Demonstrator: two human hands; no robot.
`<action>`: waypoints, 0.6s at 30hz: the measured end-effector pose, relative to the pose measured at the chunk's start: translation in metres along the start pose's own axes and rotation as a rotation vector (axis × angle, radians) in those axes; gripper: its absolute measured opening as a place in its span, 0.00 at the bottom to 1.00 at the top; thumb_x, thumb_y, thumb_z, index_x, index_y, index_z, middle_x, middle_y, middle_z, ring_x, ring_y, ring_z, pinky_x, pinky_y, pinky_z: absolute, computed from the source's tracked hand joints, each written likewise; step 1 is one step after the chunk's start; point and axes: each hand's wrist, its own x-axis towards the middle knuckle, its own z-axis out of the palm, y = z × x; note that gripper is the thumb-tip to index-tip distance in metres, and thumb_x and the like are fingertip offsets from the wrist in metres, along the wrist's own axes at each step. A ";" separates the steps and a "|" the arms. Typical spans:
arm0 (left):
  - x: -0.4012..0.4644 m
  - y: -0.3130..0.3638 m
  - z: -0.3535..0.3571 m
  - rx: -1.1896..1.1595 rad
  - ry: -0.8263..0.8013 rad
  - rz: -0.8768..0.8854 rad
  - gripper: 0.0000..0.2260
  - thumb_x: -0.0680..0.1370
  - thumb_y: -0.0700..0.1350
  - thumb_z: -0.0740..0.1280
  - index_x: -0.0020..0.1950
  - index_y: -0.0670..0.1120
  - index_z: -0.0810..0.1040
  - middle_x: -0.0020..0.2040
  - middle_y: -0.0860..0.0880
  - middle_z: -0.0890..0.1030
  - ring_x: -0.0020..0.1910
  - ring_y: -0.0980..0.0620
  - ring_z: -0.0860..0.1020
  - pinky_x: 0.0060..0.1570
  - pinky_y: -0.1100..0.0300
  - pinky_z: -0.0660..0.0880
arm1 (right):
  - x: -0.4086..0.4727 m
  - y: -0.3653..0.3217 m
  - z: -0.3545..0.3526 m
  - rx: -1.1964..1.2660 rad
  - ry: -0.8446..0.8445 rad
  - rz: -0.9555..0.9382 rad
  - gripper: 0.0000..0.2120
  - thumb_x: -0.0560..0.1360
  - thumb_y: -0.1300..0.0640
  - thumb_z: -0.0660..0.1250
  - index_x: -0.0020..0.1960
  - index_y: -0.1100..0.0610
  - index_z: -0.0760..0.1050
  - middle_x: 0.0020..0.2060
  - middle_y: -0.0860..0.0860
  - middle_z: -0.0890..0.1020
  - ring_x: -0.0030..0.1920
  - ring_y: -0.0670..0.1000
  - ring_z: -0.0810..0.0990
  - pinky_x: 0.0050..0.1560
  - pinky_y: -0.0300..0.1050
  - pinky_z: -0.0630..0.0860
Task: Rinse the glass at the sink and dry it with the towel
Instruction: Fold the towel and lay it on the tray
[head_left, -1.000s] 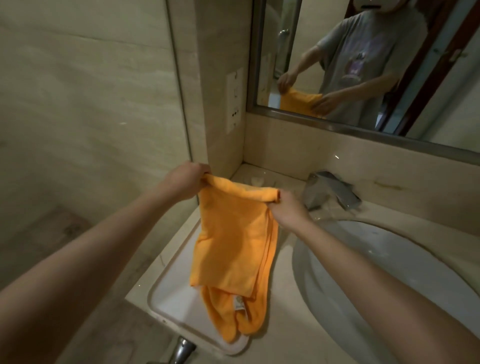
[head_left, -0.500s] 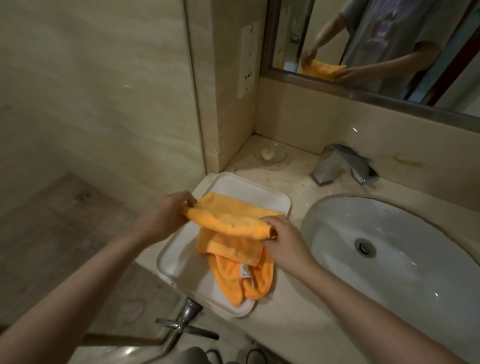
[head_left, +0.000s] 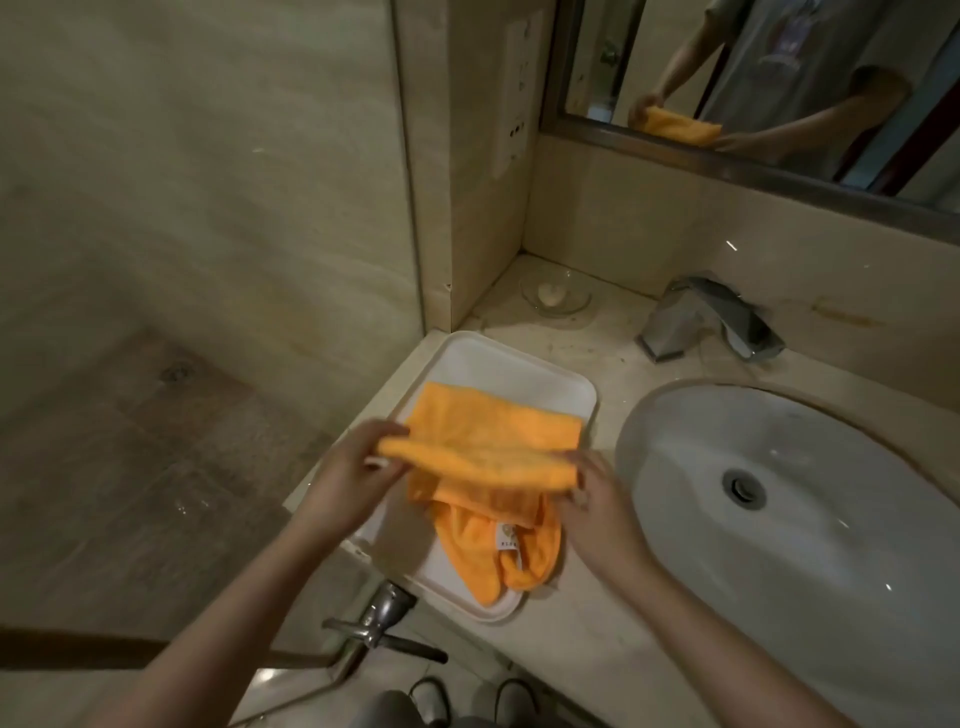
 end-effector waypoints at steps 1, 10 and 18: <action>0.011 0.009 -0.001 -0.046 0.045 -0.047 0.12 0.74 0.41 0.70 0.51 0.56 0.75 0.47 0.56 0.77 0.45 0.61 0.77 0.46 0.65 0.74 | 0.012 -0.008 -0.005 0.025 0.055 0.015 0.12 0.73 0.66 0.64 0.55 0.59 0.77 0.48 0.47 0.77 0.51 0.50 0.77 0.48 0.38 0.70; 0.029 -0.014 0.016 0.306 -0.313 -0.473 0.36 0.65 0.70 0.66 0.63 0.46 0.76 0.69 0.41 0.67 0.67 0.43 0.68 0.64 0.51 0.69 | 0.071 -0.051 -0.040 0.096 0.192 0.045 0.05 0.78 0.53 0.61 0.46 0.52 0.74 0.36 0.45 0.76 0.38 0.44 0.74 0.35 0.38 0.68; 0.033 0.015 0.022 -0.357 -0.246 -0.544 0.16 0.69 0.48 0.73 0.50 0.43 0.72 0.49 0.43 0.78 0.45 0.47 0.79 0.44 0.55 0.81 | 0.092 -0.061 -0.042 0.156 0.262 0.117 0.13 0.76 0.53 0.60 0.34 0.50 0.72 0.33 0.54 0.79 0.38 0.56 0.80 0.46 0.57 0.79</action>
